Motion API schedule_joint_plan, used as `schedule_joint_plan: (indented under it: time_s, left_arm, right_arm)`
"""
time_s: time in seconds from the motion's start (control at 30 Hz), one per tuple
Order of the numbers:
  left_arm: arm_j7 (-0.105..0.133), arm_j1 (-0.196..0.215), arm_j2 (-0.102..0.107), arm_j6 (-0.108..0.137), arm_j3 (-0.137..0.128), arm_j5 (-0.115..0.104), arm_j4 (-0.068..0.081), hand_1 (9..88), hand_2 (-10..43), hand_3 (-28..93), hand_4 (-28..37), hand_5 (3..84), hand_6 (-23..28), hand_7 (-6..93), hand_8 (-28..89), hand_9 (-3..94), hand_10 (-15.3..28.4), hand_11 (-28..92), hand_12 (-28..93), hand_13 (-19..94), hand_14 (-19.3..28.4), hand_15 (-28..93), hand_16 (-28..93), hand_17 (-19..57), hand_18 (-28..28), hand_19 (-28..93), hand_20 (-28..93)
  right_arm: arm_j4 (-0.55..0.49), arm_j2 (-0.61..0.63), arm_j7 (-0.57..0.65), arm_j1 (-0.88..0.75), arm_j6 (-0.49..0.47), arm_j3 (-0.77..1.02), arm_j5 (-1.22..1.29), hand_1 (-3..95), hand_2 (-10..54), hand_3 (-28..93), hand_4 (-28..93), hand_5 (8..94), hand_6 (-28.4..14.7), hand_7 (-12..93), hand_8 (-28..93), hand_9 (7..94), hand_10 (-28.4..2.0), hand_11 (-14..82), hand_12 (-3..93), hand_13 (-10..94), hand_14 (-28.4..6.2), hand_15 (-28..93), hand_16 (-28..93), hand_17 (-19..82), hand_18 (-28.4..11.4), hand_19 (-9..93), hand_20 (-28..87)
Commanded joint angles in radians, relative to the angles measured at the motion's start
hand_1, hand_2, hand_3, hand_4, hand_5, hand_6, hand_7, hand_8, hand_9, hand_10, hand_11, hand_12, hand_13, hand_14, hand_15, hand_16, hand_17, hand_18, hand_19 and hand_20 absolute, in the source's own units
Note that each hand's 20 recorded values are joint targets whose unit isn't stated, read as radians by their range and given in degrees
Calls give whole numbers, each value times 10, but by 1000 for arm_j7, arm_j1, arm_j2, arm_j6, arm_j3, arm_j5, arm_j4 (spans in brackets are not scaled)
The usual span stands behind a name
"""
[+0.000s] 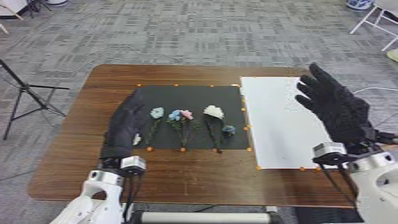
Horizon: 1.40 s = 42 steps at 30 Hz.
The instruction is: Arrange flowers
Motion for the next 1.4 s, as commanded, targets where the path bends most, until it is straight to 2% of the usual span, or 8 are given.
schedule_joint_plan:
  time_s: [0.03,0.1,0.27,0.37,0.6,0.73,1.33,1.4]
  left_arm:
    - [-47,34,12,-28,-38,-7,-15,250,-61,639,-282,219,8,138,-62,139,81,83,224,95,115,84,104,-145,206,312,106]
    - [-56,60,30,-34,-63,-23,-27,247,-61,634,-282,218,7,135,-61,140,81,75,230,95,114,75,109,-149,208,316,101]
    - [-10,147,60,-11,-126,-126,-66,239,-61,634,-283,218,8,130,-58,141,83,68,237,94,116,68,115,-153,208,317,94]
    - [15,133,72,-13,-124,-161,-63,236,-63,642,-283,218,7,130,-57,142,82,67,239,94,114,67,118,-154,208,317,92]
    - [8,167,89,-6,-157,-160,-79,239,-62,636,-283,218,7,130,-57,142,83,63,242,94,113,62,121,-156,208,315,90]
    - [40,132,84,15,-125,-164,-66,235,-66,646,-283,219,8,130,-57,142,82,62,245,93,111,63,125,-156,198,310,90]
    - [31,103,53,-36,-80,-160,-42,247,-72,665,-281,220,9,134,-59,142,82,71,247,93,105,62,133,-150,185,294,107]
    - [49,71,48,-25,-55,-159,-26,250,-73,664,-279,218,9,134,-59,141,81,71,248,93,105,63,133,-150,185,294,108]
  right_arm:
    - [-17,-18,21,-91,-20,38,-22,72,-17,752,-263,221,-36,4,-51,216,-118,-28,185,138,-115,-112,369,-157,-193,272,71]
    - [-18,-24,29,-99,-13,39,-9,64,-10,746,-267,218,-37,2,-50,210,-117,-32,182,133,-118,-119,367,-158,-195,275,66]
    - [-29,-18,44,-119,-36,51,-22,39,31,728,-277,214,-36,1,-49,205,-119,-36,174,127,-120,-130,367,-162,-197,283,56]
    - [-36,-16,33,-130,-27,68,-5,21,61,715,-280,215,-36,1,-49,203,-122,-40,164,125,-120,-134,365,-162,-197,285,53]
    - [-35,-31,28,-129,-2,46,0,37,34,730,-281,212,-39,4,-47,198,-123,-35,160,123,-117,-137,371,-156,-198,292,52]
    - [-36,-12,12,-121,26,47,5,51,10,748,-274,219,-40,13,-46,207,-124,-26,170,133,-110,-127,386,-144,-191,292,59]
    - [-29,-2,20,-86,97,-6,-1,99,-24,773,-248,231,-46,39,-52,217,-126,-21,203,140,-110,-114,413,-129,-190,299,88]
    - [-25,16,10,-75,117,-8,-3,101,-23,772,-247,228,-47,39,-51,212,-126,-24,205,136,-110,-118,415,-128,-190,298,89]
